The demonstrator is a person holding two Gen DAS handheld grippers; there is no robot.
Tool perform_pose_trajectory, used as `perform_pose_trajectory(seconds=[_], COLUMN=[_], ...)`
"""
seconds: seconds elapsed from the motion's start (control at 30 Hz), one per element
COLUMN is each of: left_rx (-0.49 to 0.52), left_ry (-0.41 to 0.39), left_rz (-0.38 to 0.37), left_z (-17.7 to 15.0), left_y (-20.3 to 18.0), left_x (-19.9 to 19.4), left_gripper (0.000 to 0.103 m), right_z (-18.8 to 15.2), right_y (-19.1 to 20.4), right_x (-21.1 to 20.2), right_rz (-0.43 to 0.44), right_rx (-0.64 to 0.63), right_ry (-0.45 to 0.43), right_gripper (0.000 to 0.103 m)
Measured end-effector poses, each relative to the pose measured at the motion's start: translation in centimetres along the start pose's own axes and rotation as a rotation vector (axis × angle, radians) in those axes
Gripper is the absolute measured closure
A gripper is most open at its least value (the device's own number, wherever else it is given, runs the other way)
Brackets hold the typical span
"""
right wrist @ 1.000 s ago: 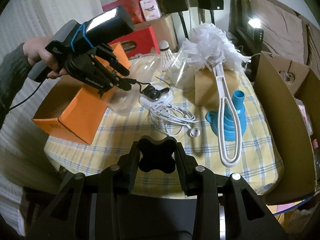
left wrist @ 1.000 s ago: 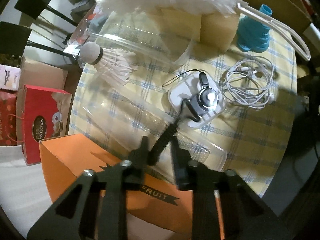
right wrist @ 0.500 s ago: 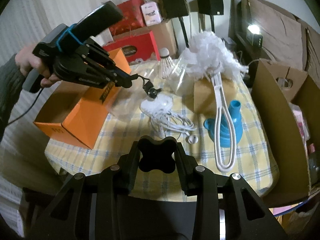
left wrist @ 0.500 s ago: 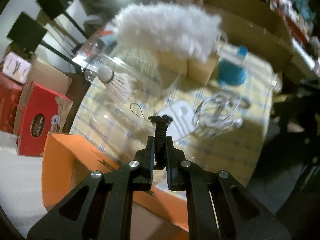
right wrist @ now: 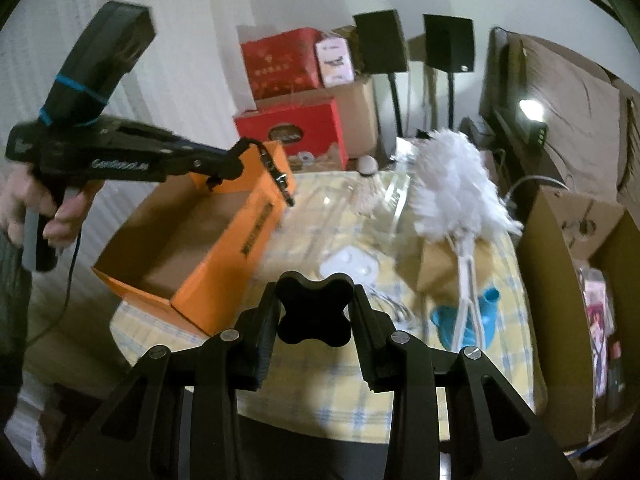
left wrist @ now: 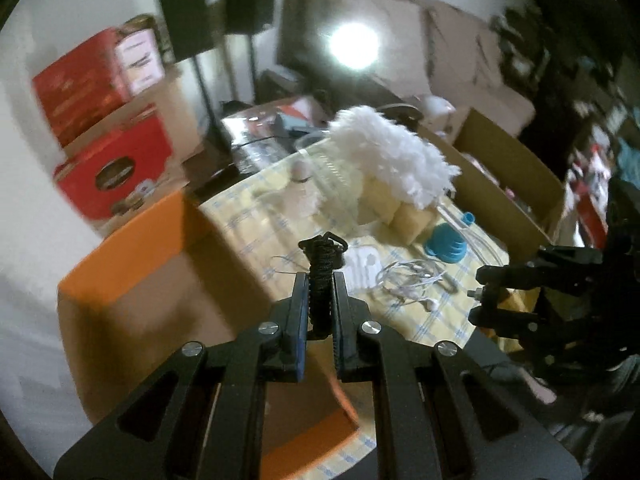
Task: Organize objects
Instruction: 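Carry the knob and cord into the orange box and open both tools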
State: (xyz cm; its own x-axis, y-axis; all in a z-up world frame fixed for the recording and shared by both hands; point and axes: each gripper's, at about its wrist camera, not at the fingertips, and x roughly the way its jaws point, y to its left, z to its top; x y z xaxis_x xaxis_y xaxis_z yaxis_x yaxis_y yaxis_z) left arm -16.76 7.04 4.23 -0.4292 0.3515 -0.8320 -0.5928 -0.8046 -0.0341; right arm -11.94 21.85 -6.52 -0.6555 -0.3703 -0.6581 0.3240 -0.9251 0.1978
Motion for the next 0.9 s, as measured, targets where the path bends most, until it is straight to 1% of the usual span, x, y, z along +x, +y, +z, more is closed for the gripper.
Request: perform_pose_trajectory(seconds=[0.07,0.2,0.33,0.5,0.67,0.8,0.9], left_rx=[-0.038,-0.132,-0.205,-0.295,-0.336,-0.358,-0.375], left_ry=[-0.009,-0.036,-0.061,-0.068,-0.065,-0.051,-0.044], left_rz=[0.013,0.049,0.069,0.095,0.145,0.190,0.204], left_z=[-0.9,-3.6,-6.2,-9.1,-11.1,-12.5,-13.0], left_y=[1.1,3.6,5.4,7.3,8.2,9.0,9.7], left_x=[-0.7,-2.0,-3.1,-3.3,-2.8,-1.9,-1.4], left_gripper=[0.094,0.094,0.094,0.094,0.094,0.094,0.094], right_z=[0.6,1.4,1.9,2.4,3.1,3.3,3.3], right_y=[1.0,3.0,5.3,7.5,10.3,11.8,12.9], right_x=[0.3,1.0,2.0,3.5,5.4,7.6,9.2], right_rz=[0.020,0.055,0.077,0.111,0.146,0.153,0.153], right_rx=[-0.017,-0.044,-0.073,-0.094,-0.119,-0.147,-0.163], right_ry=[0.002,0.009,0.021,0.034,0.050,0.086,0.105], right_gripper=[0.068,0.068,0.068,0.068,0.068,0.068,0.068])
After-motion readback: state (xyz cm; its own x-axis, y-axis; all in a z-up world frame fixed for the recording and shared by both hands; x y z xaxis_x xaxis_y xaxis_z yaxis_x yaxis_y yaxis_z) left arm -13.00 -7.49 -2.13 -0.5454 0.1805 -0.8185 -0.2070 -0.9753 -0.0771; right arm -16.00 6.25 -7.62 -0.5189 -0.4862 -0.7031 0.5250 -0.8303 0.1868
